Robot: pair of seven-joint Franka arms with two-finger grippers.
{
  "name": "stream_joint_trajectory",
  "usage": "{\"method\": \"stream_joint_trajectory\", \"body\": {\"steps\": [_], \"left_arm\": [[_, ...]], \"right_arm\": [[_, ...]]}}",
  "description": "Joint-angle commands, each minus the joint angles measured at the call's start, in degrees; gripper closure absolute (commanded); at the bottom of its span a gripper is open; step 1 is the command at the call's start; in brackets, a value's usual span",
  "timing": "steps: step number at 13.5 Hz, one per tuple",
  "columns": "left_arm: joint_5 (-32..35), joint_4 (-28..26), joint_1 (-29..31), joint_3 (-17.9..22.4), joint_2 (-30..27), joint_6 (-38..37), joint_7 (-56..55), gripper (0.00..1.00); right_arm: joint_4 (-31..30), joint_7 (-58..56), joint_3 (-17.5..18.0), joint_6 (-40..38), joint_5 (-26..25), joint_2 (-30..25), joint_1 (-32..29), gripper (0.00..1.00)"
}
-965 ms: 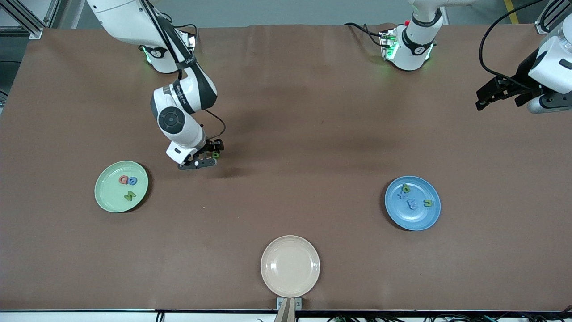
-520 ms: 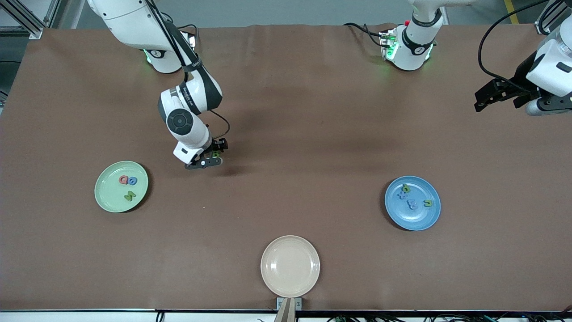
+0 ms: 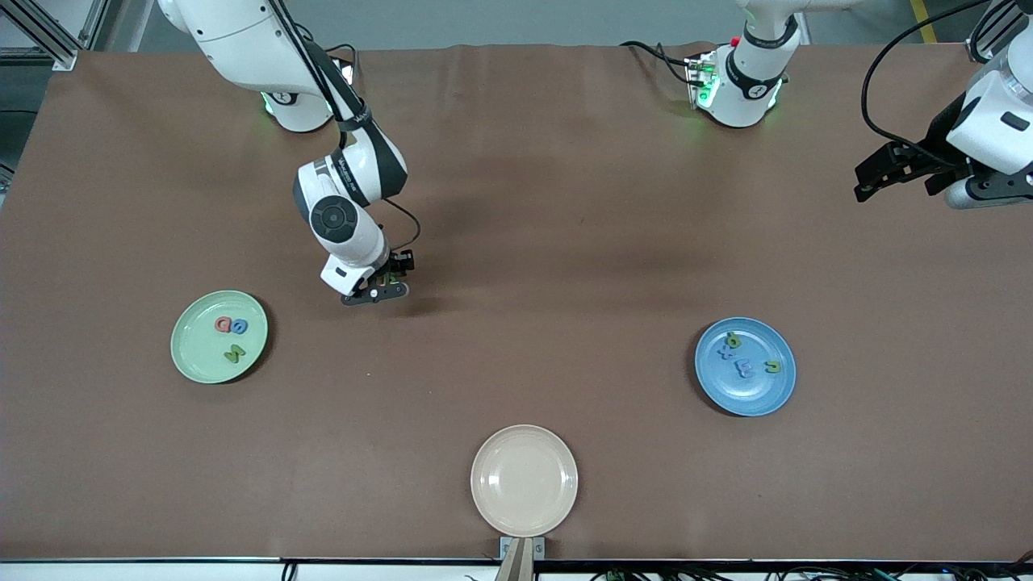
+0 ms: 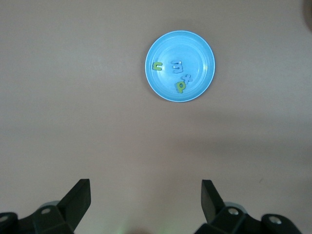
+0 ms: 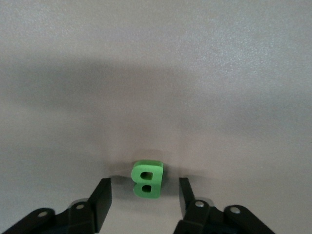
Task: Sort upper and lower case letters into plates
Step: 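Lift the green B with the right gripper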
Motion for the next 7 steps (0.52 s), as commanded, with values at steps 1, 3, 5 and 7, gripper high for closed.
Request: {"method": "stream_joint_trajectory", "body": {"steps": [1,3,5,7], "left_arm": [[-0.1,0.2,0.3,-0.4,0.0,0.3,0.1,0.00],[-0.1,0.2,0.3,-0.4,0.0,0.4,0.1,0.00],[-0.1,0.2,0.4,-0.3,0.0,0.4,0.1,0.00],[-0.1,0.2,0.4,-0.4,0.0,0.4,0.1,0.00]], "right_arm": [[-0.3,0.2,-0.2,1.3,1.2,0.4,0.5,0.51],[-0.3,0.0,-0.2,1.3,1.1,0.4,0.3,0.61],[-0.2,-0.3,-0.2,1.3,1.1,0.6,0.0,0.71],[0.0,-0.3,-0.3,1.3,1.1,0.6,-0.1,0.82]]}}
